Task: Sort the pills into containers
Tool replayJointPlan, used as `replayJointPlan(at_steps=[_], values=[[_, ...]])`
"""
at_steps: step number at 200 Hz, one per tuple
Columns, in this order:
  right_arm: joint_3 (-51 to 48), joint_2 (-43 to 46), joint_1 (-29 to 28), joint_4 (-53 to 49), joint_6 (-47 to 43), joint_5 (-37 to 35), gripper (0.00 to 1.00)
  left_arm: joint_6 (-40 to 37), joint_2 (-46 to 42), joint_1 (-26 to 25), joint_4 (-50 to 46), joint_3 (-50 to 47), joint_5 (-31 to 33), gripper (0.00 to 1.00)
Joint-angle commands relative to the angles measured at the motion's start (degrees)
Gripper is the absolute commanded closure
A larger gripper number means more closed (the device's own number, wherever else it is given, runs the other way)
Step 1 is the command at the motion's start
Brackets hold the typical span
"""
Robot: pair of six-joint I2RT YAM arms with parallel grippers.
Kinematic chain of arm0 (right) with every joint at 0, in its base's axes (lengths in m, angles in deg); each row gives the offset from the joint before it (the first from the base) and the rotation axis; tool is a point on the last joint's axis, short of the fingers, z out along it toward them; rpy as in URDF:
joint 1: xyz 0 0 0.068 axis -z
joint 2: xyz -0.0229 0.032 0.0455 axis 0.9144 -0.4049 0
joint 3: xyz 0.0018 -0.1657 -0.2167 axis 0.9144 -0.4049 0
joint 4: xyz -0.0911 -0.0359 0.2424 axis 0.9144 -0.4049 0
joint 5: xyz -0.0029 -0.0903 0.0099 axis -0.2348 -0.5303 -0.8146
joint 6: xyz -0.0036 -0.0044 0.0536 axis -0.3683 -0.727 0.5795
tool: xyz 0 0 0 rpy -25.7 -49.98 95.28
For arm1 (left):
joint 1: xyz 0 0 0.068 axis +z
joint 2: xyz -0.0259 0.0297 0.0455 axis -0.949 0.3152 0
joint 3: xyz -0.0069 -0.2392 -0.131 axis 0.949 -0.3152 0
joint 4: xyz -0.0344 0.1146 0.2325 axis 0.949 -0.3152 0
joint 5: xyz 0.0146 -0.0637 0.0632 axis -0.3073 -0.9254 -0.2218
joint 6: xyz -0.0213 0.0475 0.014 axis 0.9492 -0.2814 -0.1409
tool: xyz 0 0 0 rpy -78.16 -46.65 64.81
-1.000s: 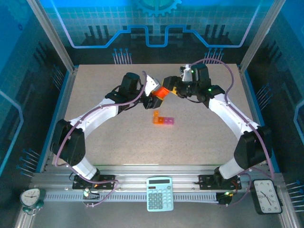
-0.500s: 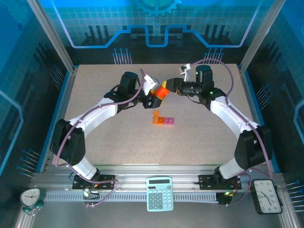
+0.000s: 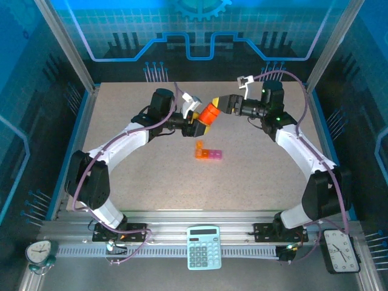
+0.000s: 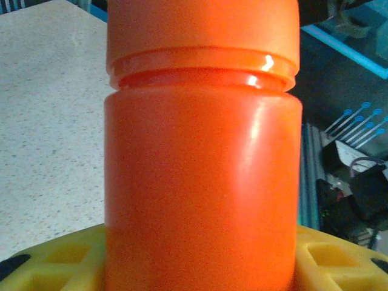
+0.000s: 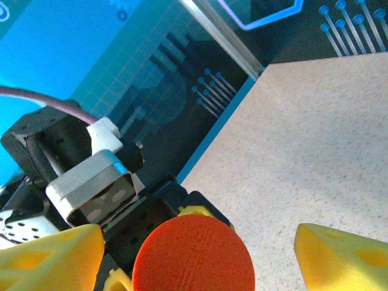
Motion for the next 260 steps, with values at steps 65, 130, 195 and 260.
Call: replayJointPlan(at_steps=[65, 130, 195, 260], values=[[4.68, 0.49, -3.2, -13.91, 11.57, -15.97, 0.12, -10.93, -3.6, -3.95, 2.24, -3.09, 22.28, 0.9], [4.75, -1.75, -5.89, -16.26, 11.73, -17.85, 0.15, -11.45, -3.6, -4.66, 2.15, -3.04, 23.22, 0.9], [4.87, -3.24, -7.16, -15.91, 11.56, -17.73, 0.22, -11.29, -3.76, -4.97, 2.66, -3.23, 23.19, 0.9], [5.39, -3.72, -7.23, -14.6, 9.51, -16.53, 0.61, -10.38, -3.6, -5.03, 3.08, -3.28, 22.23, 0.91]])
